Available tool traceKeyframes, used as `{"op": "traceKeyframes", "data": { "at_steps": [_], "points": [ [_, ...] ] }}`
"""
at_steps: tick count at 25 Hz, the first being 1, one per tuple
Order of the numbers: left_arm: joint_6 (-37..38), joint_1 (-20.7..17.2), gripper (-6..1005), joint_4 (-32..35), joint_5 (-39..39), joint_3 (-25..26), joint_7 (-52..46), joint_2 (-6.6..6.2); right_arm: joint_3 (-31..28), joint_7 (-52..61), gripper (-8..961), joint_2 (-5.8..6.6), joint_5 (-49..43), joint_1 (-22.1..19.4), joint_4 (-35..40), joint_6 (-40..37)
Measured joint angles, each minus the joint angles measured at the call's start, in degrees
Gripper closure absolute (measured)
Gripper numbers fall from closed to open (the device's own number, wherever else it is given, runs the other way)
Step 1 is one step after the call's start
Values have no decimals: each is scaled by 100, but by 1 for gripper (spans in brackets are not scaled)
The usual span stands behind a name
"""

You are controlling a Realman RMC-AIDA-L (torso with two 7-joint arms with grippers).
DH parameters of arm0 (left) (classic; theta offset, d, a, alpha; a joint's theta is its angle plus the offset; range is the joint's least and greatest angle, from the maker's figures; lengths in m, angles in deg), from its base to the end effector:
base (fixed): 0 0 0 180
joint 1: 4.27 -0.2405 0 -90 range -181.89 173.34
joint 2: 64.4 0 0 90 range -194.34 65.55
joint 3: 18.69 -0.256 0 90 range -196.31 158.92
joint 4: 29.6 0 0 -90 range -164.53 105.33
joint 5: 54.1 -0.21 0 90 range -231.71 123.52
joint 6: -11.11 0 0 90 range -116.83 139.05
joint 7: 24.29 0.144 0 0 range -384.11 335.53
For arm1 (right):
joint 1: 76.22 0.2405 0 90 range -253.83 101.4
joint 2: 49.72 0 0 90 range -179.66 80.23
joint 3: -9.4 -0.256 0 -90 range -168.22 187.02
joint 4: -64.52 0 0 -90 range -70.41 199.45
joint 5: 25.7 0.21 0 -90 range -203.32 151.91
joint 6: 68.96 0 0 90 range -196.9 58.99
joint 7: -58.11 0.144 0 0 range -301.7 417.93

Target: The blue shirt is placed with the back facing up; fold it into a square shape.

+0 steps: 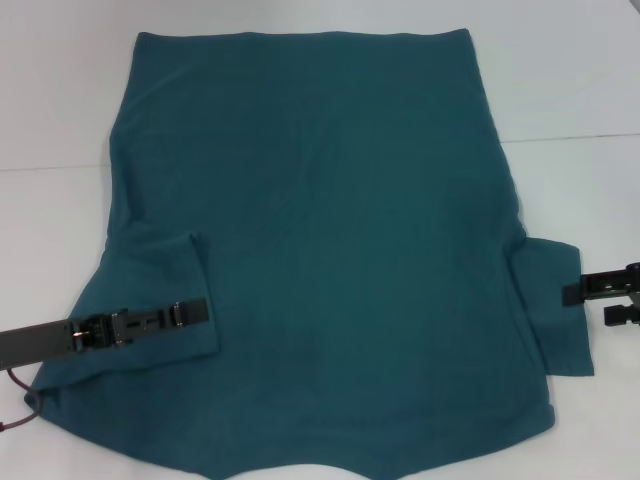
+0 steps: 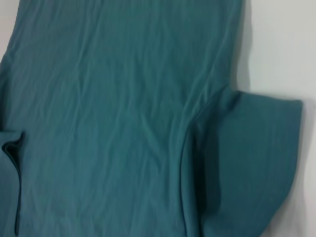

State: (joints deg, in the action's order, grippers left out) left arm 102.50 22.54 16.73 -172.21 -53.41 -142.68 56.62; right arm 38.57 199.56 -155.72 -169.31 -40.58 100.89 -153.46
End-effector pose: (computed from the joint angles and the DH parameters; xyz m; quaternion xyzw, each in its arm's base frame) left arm -0.2745 0.3211 0.0201 -0.8133 -0.5079 -0.2703 0.0867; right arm 0.3382 0.3577 0.0950 -0.7075 0.6789 0.0858 0.1768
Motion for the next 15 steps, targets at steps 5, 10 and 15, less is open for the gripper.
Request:
{"op": "traceKeyframes", "data": {
  "at_steps": [5, 10, 15],
  "points": [
    [-47, 13, 113, -62, 0, 0, 11, 0, 53, 2, 32, -18, -3, 62, -148, 107],
    [-121, 8, 114, -63, 0, 0, 14, 0, 124, 44, 34, -63, -11, 93, -192, 210],
    [-165, 12, 114, -63, -7, -12, 21, 0, 133, 50, 36, -63, -11, 151, -358, 350]
  ]
}}
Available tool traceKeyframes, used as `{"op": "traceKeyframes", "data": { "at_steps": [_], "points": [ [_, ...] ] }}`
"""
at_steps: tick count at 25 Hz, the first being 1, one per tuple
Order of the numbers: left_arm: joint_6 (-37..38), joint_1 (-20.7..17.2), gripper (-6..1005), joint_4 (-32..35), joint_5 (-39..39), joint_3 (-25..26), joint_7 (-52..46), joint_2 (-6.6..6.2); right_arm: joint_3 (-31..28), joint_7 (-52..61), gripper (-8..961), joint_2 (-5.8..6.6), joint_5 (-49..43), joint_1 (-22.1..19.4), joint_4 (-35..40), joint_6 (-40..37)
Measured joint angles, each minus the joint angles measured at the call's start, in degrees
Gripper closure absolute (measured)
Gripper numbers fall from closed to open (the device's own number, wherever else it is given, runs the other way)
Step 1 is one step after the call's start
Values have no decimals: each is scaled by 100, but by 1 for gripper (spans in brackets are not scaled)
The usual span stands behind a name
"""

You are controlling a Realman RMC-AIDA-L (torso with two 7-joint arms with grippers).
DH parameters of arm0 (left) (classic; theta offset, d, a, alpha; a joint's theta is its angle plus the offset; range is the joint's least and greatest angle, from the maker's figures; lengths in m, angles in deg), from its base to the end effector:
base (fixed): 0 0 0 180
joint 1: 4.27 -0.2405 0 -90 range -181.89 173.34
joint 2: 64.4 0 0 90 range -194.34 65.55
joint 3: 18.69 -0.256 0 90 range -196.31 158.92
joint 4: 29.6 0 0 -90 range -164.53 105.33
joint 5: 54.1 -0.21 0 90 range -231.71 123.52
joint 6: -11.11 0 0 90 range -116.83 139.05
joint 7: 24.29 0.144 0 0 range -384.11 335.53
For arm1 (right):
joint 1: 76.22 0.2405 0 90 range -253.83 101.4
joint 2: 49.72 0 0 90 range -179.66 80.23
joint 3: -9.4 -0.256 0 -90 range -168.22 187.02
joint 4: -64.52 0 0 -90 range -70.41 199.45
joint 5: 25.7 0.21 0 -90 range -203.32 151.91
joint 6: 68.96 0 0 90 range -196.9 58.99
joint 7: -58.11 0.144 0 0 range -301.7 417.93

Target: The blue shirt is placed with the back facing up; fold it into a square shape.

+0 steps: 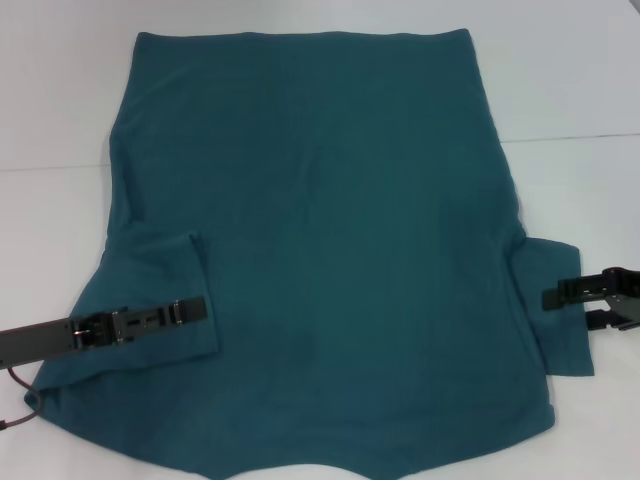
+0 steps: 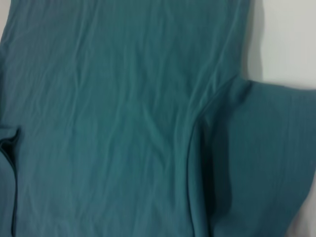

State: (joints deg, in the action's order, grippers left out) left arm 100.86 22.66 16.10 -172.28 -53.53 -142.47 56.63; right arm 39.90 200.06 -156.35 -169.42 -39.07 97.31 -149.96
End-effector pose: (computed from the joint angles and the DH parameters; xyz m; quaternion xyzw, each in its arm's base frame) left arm -0.2769 0.3237 0.0181 -0.8104 -0.5117 -0.2688 0.0961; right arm 0.3354 0.3639 0.0770 -0.7044 0.6840 0.0803 0.1720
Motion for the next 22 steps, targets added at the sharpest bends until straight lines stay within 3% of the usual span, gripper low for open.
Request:
{"op": "traceKeyframes", "data": {
  "at_steps": [18, 22],
  "points": [
    [-85, 5, 114, 0, 5, 4, -3, 0, 91, 51, 43, -11, -6, 185, -384, 201],
    [-96, 5, 114, 0, 6, 3, -3, 0, 103, 112, 44, 54, -8, 135, -330, 11]
  ]
}}
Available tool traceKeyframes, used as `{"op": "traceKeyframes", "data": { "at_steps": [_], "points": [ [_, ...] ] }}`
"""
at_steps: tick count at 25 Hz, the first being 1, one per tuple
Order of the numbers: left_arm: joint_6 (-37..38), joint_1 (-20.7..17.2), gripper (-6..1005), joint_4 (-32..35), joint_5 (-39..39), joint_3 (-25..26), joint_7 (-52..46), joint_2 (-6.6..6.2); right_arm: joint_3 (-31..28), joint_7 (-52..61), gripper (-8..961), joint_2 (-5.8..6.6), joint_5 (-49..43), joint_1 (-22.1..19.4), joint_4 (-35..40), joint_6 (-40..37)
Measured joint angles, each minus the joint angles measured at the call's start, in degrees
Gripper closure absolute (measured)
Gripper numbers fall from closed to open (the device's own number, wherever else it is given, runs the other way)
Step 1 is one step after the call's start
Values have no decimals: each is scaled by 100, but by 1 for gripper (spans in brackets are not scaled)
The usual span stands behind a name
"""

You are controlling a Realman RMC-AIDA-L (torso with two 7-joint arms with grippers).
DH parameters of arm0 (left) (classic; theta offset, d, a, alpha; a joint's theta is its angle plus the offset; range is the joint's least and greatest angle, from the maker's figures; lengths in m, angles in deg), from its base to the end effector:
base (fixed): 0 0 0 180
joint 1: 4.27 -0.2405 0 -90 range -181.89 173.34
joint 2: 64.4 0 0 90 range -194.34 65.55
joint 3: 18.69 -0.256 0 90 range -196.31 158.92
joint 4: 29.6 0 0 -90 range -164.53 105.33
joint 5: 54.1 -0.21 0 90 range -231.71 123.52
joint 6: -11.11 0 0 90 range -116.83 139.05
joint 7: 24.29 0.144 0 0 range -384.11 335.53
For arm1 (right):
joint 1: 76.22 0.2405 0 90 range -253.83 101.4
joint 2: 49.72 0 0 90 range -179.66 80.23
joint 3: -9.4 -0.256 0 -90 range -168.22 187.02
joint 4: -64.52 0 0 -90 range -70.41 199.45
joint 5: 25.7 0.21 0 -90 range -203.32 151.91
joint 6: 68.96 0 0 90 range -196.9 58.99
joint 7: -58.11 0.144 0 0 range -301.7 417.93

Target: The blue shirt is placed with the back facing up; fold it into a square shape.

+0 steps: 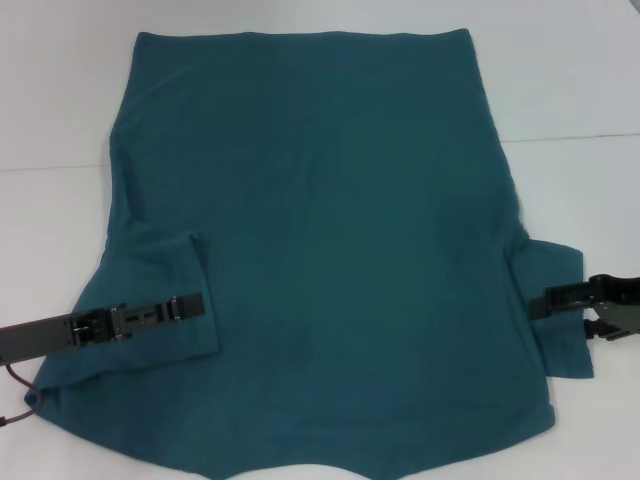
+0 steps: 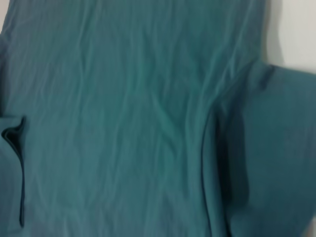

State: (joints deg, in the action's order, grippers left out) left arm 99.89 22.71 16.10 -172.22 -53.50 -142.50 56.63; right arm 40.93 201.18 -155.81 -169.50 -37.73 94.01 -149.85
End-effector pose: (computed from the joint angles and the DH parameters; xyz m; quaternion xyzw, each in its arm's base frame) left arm -0.2780 0.3259 0.0186 -0.8084 -0.5131 -0.2689 0.1042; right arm 0.3313 0.3647 0.0676 -0.7005 0.6938 0.0715 0.1512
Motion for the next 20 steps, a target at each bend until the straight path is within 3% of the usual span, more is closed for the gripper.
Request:
{"op": "traceKeyframes", "data": {
  "at_steps": [9, 20],
  "points": [
    [-1, 0, 114, 0, 0, 0, -2, 0, -10, 47, 48, 76, 5, -102, 11, -53],
    [-111, 0, 113, -83, 0, 0, 32, 0, -38, 4, 52, -55, 77, 66, 13, 5]
  ]
}}
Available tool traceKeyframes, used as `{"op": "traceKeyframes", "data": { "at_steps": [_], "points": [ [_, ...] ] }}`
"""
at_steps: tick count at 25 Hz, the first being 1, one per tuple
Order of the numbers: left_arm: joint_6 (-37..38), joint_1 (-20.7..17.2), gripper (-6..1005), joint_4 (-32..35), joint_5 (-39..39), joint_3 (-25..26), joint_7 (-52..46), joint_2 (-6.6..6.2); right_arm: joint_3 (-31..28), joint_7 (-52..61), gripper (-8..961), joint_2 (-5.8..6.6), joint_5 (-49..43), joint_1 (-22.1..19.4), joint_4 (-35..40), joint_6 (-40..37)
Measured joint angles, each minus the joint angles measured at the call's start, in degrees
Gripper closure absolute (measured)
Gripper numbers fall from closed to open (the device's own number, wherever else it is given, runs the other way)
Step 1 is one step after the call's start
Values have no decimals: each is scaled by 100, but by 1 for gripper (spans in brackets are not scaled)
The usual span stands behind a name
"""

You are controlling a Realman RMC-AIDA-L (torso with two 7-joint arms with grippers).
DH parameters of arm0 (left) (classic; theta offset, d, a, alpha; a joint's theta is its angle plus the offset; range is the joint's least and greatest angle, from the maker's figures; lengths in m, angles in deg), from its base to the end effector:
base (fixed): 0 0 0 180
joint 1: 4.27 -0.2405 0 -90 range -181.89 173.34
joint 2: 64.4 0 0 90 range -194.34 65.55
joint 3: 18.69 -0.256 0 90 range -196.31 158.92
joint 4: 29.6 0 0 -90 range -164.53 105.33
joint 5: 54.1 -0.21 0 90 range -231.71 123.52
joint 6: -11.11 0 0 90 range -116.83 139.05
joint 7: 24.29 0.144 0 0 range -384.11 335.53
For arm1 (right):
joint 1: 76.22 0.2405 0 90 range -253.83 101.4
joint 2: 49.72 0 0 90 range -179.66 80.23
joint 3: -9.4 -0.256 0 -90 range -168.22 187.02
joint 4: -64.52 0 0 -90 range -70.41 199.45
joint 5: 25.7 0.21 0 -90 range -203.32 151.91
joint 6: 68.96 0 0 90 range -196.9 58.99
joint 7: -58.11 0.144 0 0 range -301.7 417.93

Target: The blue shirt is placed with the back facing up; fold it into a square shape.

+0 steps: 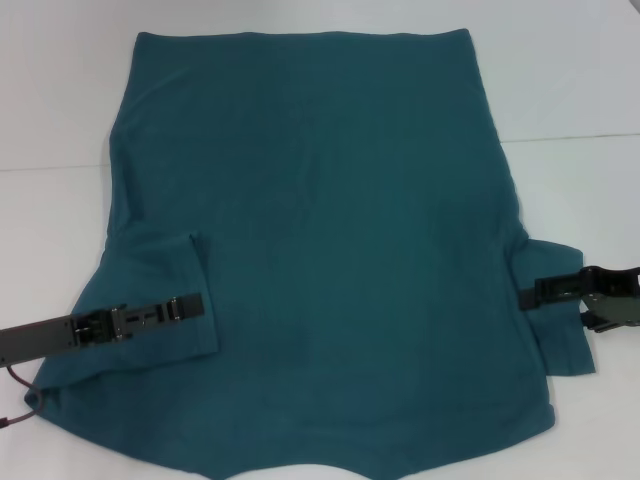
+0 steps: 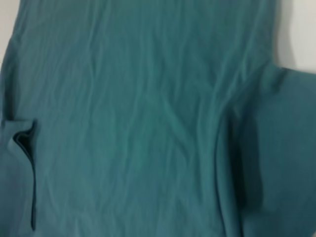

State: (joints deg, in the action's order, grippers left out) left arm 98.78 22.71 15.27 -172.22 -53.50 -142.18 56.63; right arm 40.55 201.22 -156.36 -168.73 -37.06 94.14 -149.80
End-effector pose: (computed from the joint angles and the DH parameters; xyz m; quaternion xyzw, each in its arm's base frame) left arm -0.2806 0.3265 0.0163 -0.8052 -0.5172 -0.2686 0.1092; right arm 0.3241 0.3692 0.0642 -0.7033 0.6906 0.0827 0.1467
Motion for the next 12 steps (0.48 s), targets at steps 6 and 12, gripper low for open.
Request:
{"op": "traceKeyframes", "data": {
  "at_steps": [6, 12],
  "points": [
    [-36, 4, 113, -46, 0, 2, -15, -7, -12, 27, 54, -3, 22, -16, 122, -18],
    [-32, 15, 113, -29, 0, 9, -39, -9, 53, -82, 149, -6, 26, -57, 140, 3]
  ]
}}
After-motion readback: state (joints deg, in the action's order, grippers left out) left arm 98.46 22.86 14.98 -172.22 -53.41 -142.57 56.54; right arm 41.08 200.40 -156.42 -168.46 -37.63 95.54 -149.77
